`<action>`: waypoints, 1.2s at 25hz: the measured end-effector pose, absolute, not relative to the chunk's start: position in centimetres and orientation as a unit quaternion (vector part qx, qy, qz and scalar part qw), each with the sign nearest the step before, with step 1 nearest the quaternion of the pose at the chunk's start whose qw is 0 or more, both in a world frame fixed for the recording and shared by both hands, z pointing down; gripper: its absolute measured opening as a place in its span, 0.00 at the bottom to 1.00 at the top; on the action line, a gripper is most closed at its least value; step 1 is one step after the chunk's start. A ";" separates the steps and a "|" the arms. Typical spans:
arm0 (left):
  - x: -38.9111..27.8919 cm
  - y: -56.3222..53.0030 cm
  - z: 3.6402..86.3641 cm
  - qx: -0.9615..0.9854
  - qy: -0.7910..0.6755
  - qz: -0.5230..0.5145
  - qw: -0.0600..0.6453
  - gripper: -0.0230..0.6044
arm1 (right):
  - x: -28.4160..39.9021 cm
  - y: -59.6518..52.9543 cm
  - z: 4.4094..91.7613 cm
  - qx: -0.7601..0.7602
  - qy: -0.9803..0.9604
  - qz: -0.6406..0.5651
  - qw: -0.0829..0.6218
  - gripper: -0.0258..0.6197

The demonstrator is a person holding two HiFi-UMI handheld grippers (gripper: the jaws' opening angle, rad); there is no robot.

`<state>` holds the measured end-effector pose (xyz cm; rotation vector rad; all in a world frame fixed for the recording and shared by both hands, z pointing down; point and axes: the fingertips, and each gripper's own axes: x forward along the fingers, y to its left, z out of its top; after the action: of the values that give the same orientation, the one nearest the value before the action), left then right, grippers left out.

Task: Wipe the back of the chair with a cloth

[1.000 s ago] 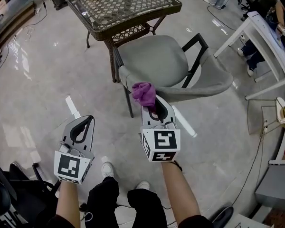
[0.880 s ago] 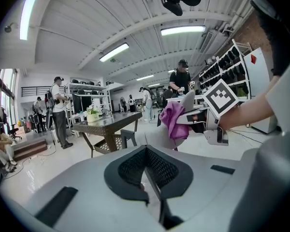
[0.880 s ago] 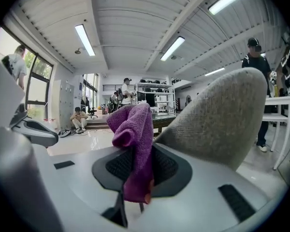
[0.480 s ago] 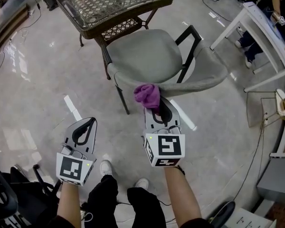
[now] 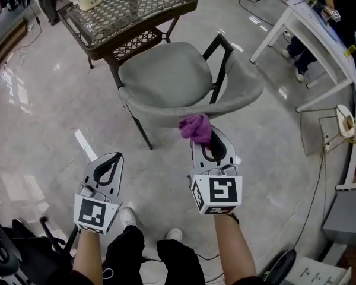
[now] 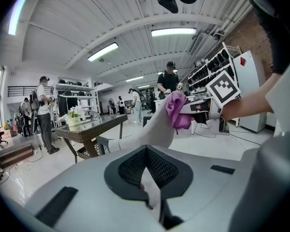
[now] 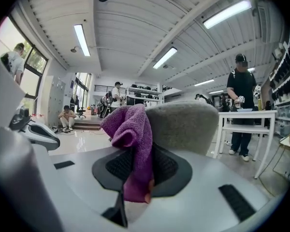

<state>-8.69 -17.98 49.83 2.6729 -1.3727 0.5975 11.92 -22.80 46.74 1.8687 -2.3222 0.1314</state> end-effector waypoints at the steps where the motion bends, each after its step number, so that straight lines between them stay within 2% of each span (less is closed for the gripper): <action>1: -8.5 -18.1 49.9 0.873 -0.447 0.193 0.037 0.05 | 12.7 -22.7 46.8 0.629 -0.772 0.039 0.083 0.18; 11: -8.0 -18.4 50.7 0.874 -0.443 0.197 0.029 0.05 | 21.8 -23.4 47.8 0.690 -0.717 0.057 0.083 0.18; 14: -8.8 -18.8 50.9 0.873 -0.449 0.190 0.015 0.05 | 22.8 -22.9 48.0 0.693 -0.712 0.049 0.096 0.18; 21: -9.8 -19.0 51.9 0.867 -0.454 0.202 0.037 0.05 | 17.2 -20.4 50.0 0.653 -0.750 0.043 0.098 0.18; 30: -14.9 -20.3 54.3 0.857 -0.481 0.184 0.033 0.05 | 2.7 -23.0 54.4 0.593 -0.799 0.072 0.073 0.18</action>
<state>-14.86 -20.26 54.35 2.6360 -1.4786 0.5675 2.65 -23.03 54.36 1.7802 -2.4000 0.2177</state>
